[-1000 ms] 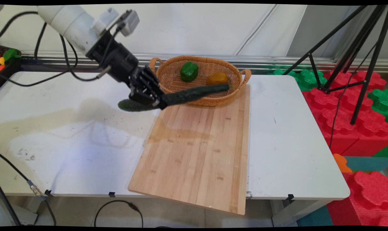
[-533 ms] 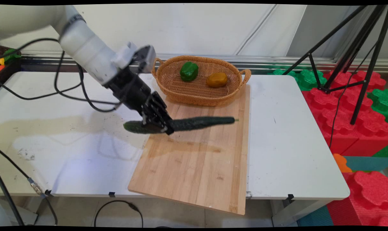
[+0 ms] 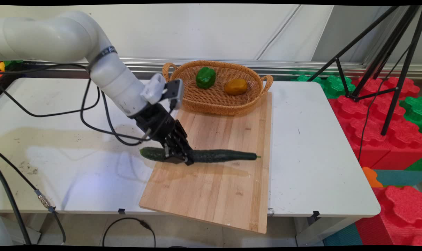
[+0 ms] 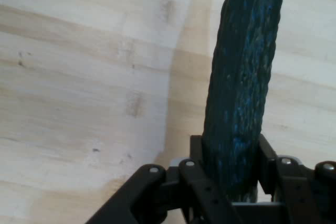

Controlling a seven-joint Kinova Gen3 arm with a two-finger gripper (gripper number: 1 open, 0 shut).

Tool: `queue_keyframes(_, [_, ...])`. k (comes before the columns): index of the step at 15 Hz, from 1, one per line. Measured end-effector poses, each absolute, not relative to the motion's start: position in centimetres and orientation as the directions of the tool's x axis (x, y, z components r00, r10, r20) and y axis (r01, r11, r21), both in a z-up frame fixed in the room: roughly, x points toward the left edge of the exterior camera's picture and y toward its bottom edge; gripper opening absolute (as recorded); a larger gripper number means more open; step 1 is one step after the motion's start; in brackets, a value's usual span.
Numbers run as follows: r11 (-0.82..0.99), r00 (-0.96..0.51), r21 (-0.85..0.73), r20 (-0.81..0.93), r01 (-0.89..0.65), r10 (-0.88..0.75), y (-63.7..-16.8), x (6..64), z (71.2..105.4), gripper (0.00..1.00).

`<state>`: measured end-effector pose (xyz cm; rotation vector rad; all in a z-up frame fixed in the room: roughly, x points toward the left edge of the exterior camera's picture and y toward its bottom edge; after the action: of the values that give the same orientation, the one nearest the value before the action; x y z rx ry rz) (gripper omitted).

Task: Place the picked object on the cutting board

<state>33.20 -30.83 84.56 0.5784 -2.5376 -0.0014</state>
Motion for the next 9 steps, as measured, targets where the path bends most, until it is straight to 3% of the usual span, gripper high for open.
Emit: queue_keyframes(9, [0.901,-0.785,0.104,0.456,-0.421,-0.419,-31.4,30.4,80.7,0.00])
